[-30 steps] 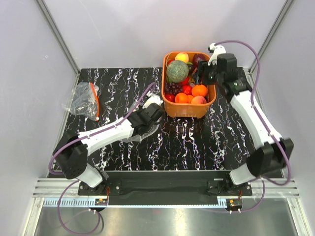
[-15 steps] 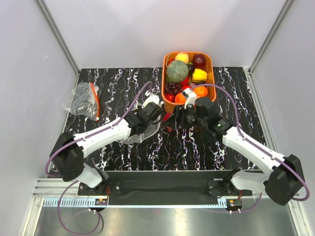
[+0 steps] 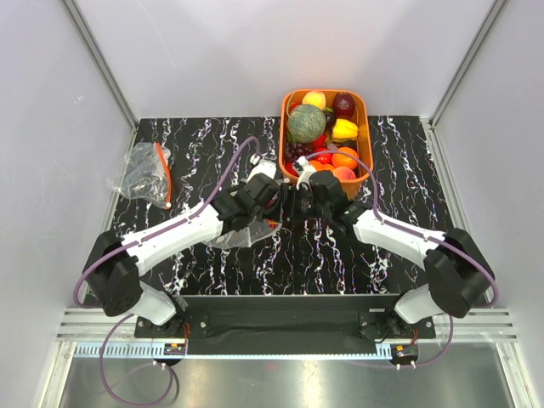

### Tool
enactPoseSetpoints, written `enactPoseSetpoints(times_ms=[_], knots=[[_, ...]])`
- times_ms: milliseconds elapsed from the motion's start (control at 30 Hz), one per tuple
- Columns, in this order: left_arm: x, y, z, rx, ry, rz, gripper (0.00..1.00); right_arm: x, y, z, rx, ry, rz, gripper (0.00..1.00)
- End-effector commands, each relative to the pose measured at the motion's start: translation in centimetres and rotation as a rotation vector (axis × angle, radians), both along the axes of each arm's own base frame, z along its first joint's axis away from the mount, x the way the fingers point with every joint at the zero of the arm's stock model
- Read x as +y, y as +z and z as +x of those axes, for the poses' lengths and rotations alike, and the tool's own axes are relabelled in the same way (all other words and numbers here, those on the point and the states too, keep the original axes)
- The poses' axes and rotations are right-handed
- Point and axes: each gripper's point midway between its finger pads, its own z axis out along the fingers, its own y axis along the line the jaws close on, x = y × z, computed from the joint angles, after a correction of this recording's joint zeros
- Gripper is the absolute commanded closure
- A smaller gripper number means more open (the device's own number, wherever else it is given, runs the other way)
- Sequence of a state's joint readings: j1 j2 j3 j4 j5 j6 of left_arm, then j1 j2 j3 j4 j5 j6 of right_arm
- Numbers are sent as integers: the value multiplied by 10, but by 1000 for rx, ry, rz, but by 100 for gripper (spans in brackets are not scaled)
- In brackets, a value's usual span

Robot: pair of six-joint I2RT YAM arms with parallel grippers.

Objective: Place the food in the zip-top bag and seal the zipper
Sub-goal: Place the fake fruit in the zipper food storage bag.

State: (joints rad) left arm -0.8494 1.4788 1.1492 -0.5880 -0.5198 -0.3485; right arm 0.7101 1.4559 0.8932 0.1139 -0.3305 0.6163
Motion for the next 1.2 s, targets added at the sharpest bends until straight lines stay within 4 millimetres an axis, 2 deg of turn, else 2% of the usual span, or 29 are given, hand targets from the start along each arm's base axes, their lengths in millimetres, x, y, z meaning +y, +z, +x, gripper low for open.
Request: enactPoseSetpoints(times_ms=[0, 133, 233, 267, 300, 400, 433, 600, 667, 700, 733, 767, 833, 867, 900, 967, 1033, 1100, 1167], knots=[[-14, 34, 3, -68, -13, -153, 100, 19, 32, 18, -75, -18, 90, 58], [-20, 41, -2, -68, -42, -225, 100, 25, 16, 26, -32, -33, 78, 57], [-22, 46, -4, -72, -54, -261, 100, 26, 6, 32, -3, -56, 28, 50], [-21, 46, -4, -72, -55, -266, 100, 27, 5, 32, 5, -59, 18, 45], [-22, 45, -5, -65, -61, -270, 100, 27, 5, 33, 9, -65, 10, 35], [-23, 40, -6, -44, -71, -283, 100, 28, 9, 33, 0, -78, -2, 17], [-23, 39, -5, -42, -72, -284, 100, 27, 13, 33, -13, -76, -6, 1], [-15, 43, -3, -58, -52, -270, 100, 19, 24, 27, -30, -82, -37, 0], [-10, 44, -2, -59, -44, -251, 100, 8, 28, 20, -29, -86, -75, 3], [-6, 45, -1, -65, -32, -241, 100, 3, 36, 21, -52, -98, -86, 5], [-5, 44, -1, -66, -27, -233, 100, -3, 52, 19, -106, -90, -94, 7], [-3, 44, -1, -67, -24, -229, 100, -14, 50, 15, -99, -98, -147, 9], [0, 43, -1, -68, -18, -225, 100, -33, 79, 24, -203, -151, -201, 9], [1, 43, -1, -69, -16, -225, 100, -43, 80, 22, -208, -162, -249, 9], [2, 42, -1, -69, -14, -221, 100, -51, 93, 30, -244, -200, -267, 11], [3, 39, 0, -66, -10, -215, 100, -69, 107, 36, -273, -225, -299, 13], [3, 38, 1, -67, -5, -207, 100, -81, 110, 43, -276, -244, -311, 15], [5, 36, 2, -65, -2, -194, 100, -102, 115, 58, -267, -285, -313, 17], [6, 35, 2, -68, 0, -190, 100, -117, 112, 68, -256, -306, -328, 18]])
